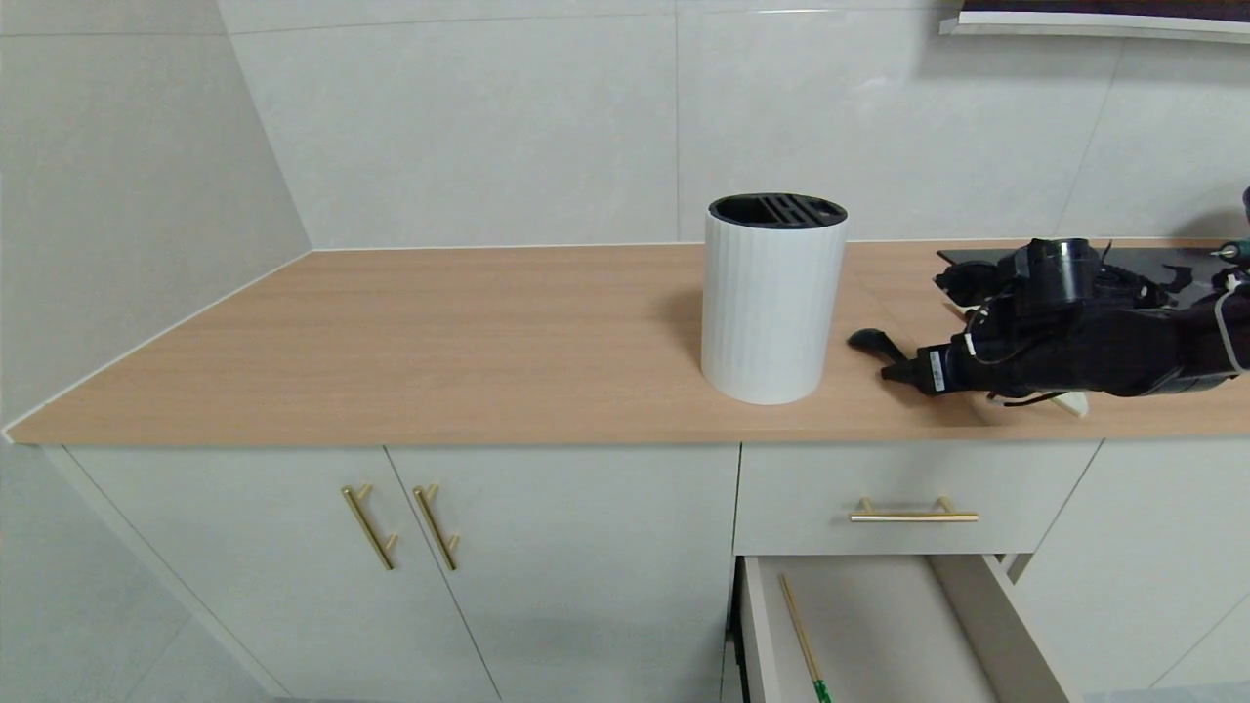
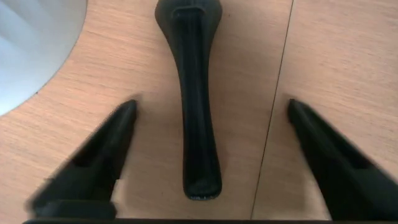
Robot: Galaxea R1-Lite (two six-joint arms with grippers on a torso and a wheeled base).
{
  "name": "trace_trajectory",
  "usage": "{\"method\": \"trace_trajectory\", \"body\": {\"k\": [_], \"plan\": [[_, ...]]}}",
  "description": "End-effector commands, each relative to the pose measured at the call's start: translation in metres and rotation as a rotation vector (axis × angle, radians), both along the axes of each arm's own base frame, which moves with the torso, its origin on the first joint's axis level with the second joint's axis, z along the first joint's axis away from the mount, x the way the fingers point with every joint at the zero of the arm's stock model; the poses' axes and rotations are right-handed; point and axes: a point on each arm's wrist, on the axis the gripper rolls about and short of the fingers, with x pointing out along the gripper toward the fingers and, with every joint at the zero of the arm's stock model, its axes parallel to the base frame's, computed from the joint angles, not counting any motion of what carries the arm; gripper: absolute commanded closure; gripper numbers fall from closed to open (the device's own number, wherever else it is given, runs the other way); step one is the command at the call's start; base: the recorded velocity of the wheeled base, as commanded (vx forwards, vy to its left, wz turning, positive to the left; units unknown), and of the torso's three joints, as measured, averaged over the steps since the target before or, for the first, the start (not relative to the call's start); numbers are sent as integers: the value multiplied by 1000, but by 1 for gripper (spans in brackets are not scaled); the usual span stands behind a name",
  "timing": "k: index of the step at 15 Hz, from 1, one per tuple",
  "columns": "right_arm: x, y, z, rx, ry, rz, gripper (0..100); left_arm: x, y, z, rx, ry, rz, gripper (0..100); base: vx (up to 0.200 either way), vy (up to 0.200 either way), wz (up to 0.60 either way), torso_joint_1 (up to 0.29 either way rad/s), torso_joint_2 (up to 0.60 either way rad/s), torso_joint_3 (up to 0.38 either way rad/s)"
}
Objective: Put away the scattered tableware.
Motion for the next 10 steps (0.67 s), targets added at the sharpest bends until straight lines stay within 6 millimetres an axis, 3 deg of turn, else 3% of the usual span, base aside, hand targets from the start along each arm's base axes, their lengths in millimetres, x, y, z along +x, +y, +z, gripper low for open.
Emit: {"method": "trace_trajectory", "body": {"k": [1,7,10], "plan": [[0,1,-1,0,4,4,100,0,0,0,-1,1,0,0,0,0,0,0,0,0],[-4,7,1,-8,8,4,100,0,0,0,-1,-1,0,0,0,0,0,0,0,0],[-24,7,30,26,-16,-11,100,0,0,0,-1,-1,0,0,0,0,0,0,0,0]]}}
